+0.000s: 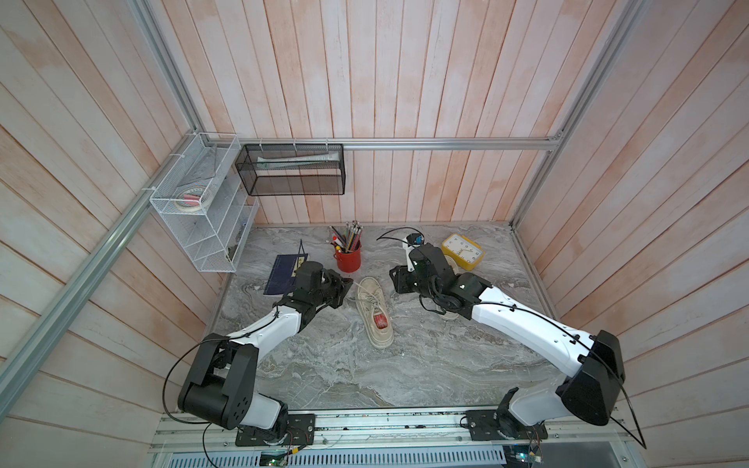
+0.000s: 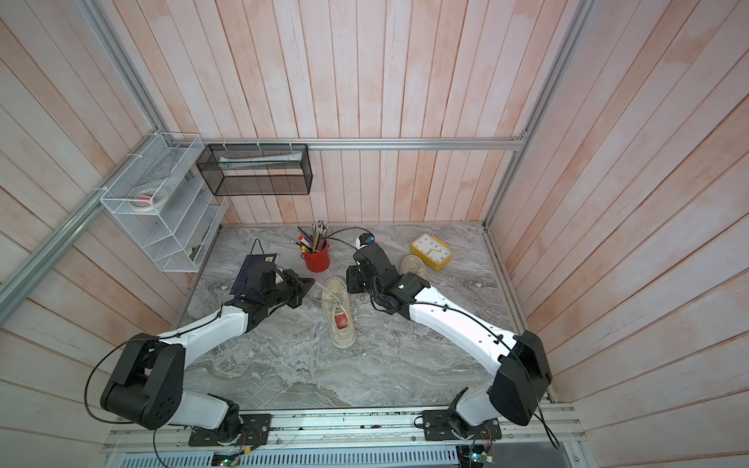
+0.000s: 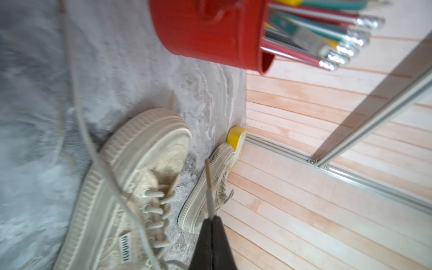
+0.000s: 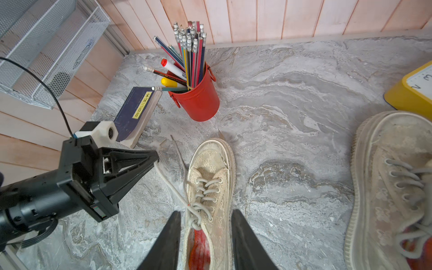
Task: Remove the insole from the shoe
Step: Untie the shoelace on the shoe.
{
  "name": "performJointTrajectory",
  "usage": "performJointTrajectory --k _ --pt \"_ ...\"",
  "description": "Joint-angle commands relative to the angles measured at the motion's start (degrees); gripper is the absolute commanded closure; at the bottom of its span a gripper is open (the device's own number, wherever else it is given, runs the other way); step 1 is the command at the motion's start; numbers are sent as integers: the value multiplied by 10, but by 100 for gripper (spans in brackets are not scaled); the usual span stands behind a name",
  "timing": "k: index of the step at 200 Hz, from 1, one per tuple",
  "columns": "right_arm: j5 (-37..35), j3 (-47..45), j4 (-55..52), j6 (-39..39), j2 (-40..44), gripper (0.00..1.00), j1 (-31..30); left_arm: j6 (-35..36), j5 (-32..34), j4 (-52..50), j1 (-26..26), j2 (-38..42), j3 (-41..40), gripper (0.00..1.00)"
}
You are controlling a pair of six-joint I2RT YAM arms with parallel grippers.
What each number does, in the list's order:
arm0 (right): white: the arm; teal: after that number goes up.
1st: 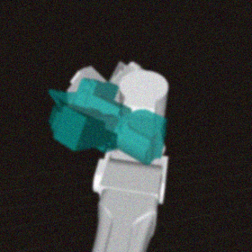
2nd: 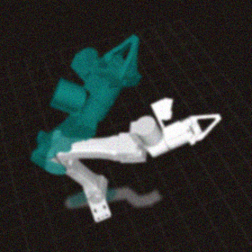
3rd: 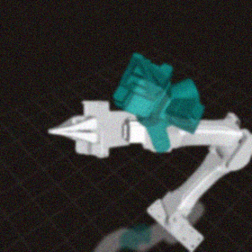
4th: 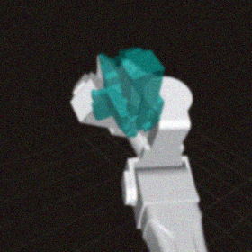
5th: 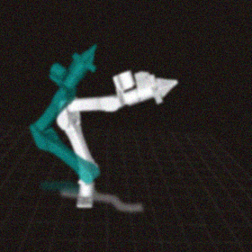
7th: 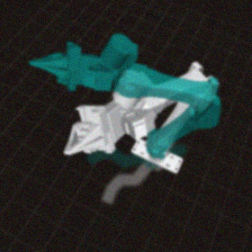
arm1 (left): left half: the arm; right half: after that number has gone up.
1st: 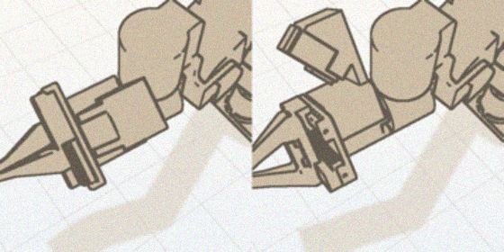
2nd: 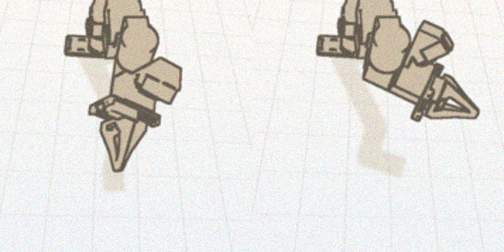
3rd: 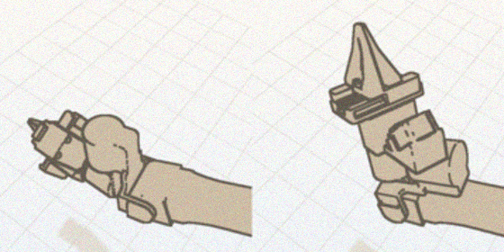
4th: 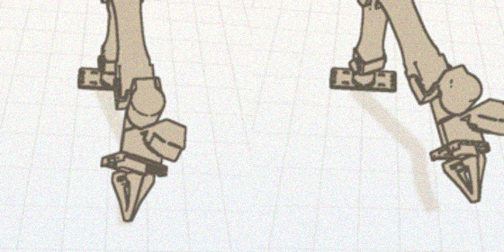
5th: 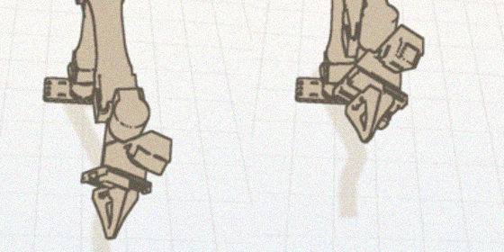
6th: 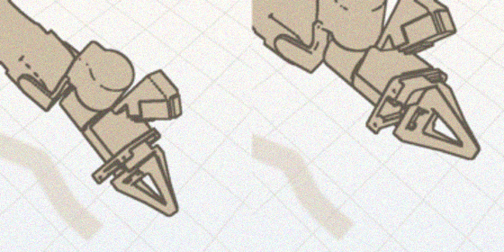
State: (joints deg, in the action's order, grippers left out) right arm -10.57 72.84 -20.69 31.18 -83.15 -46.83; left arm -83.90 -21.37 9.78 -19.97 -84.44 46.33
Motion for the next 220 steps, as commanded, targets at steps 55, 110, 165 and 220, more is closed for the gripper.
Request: performJointTrajectory --k 55,110,165,220 --pt "-53 -97 -16 71 89 63 16 395 -13 -209 -107 -174 266 68" --pt "30 -166 12 93 94 60 24 576 103 -278 -95 -118 302 23" --pt "147 -152 66 25 0 56 10 651 67 -338 -53 37 165 40" --pt "193 -147 96 18 -72 53 6 650 -89 -353 -77 71 44 35"
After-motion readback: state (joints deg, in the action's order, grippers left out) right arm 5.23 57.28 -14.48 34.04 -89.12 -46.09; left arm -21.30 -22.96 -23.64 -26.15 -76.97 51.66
